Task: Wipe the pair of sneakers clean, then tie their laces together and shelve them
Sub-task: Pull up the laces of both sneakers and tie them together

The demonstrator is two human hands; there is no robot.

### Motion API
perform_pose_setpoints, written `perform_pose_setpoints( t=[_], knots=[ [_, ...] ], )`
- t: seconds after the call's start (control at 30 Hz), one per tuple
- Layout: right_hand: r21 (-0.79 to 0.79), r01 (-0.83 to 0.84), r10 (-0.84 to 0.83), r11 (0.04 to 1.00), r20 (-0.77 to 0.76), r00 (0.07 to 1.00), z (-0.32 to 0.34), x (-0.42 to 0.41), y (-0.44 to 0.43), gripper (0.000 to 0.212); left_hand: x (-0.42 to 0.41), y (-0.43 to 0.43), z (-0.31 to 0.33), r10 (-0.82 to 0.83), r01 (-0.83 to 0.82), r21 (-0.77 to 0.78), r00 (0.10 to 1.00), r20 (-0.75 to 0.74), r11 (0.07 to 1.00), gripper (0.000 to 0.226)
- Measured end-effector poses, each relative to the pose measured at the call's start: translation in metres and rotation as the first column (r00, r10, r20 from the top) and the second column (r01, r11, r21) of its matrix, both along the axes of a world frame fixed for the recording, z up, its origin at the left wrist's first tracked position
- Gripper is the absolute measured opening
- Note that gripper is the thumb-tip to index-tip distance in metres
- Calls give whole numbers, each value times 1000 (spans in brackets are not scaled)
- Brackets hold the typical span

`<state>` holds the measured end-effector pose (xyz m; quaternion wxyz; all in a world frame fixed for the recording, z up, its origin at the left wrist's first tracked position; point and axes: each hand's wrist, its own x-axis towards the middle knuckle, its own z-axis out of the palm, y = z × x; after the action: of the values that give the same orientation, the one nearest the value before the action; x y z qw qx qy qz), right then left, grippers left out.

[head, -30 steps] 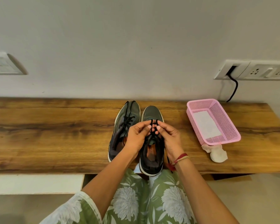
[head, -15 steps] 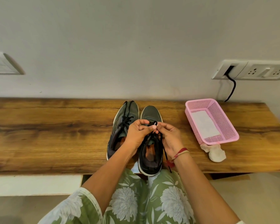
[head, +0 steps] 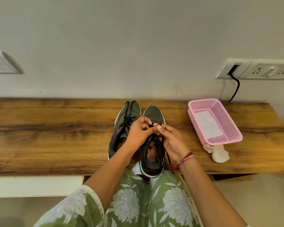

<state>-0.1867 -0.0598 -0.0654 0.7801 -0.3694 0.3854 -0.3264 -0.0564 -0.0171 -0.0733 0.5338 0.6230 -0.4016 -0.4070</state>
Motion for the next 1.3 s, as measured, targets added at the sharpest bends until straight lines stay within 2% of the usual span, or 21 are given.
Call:
perform_pose_setpoints(
  t=[0.1,0.17,0.23,0.3,0.47,0.53,0.6,0.7,0.77,0.8,0.97,1.07,1.17,1.3],
  knots=[
    [89,56,-60,994,38,997,-1,-1,-2,15,2,2,-1,-90,93,16,986,-142,996,27],
    [123,70,-78,990,62,995,0,-3,-3,16,5,1,-3,-163,171,55,979,-123,984,31],
    [127,54,-65,990,82,994,3,-3,-5,16,10,-1,-3,-211,215,77,975,-64,974,25],
    [117,27,-38,993,93,995,7,-1,-9,16,13,-2,-3,-207,210,71,977,-47,975,15],
    [106,-85,83,991,20,996,11,-2,-23,11,13,-4,2,-127,154,121,970,-207,981,10],
    [3,-144,143,990,-70,987,11,-7,-26,9,15,-6,4,-132,169,151,964,-230,974,8],
    [-256,-243,178,935,-253,951,13,-10,-29,12,16,-7,6,-129,170,180,967,-221,969,7],
    [-576,-389,50,719,-515,856,16,-10,-29,18,15,-9,6,-95,137,192,972,-213,972,7],
    [-702,-477,-120,528,-618,777,16,-7,-26,13,14,-8,5,-67,108,184,974,-215,977,8],
    [-724,-504,-188,471,-641,744,16,-7,-23,9,15,-8,5,-57,97,179,975,-215,979,9],
    [-758,-525,-374,387,-649,662,7,-5,-8,8,17,-4,2,-77,106,174,983,-167,979,9],
    [-810,-428,-442,400,-580,684,2,-4,-2,7,17,-3,6,-81,131,216,971,-224,968,22],
    [-834,-360,-439,417,-532,724,-1,-3,-2,7,21,-4,11,-92,165,288,963,-253,943,28],
    [-867,-313,-444,388,-474,760,-6,-4,-4,15,26,-9,16,-222,257,294,964,-147,921,25]
  ],
)
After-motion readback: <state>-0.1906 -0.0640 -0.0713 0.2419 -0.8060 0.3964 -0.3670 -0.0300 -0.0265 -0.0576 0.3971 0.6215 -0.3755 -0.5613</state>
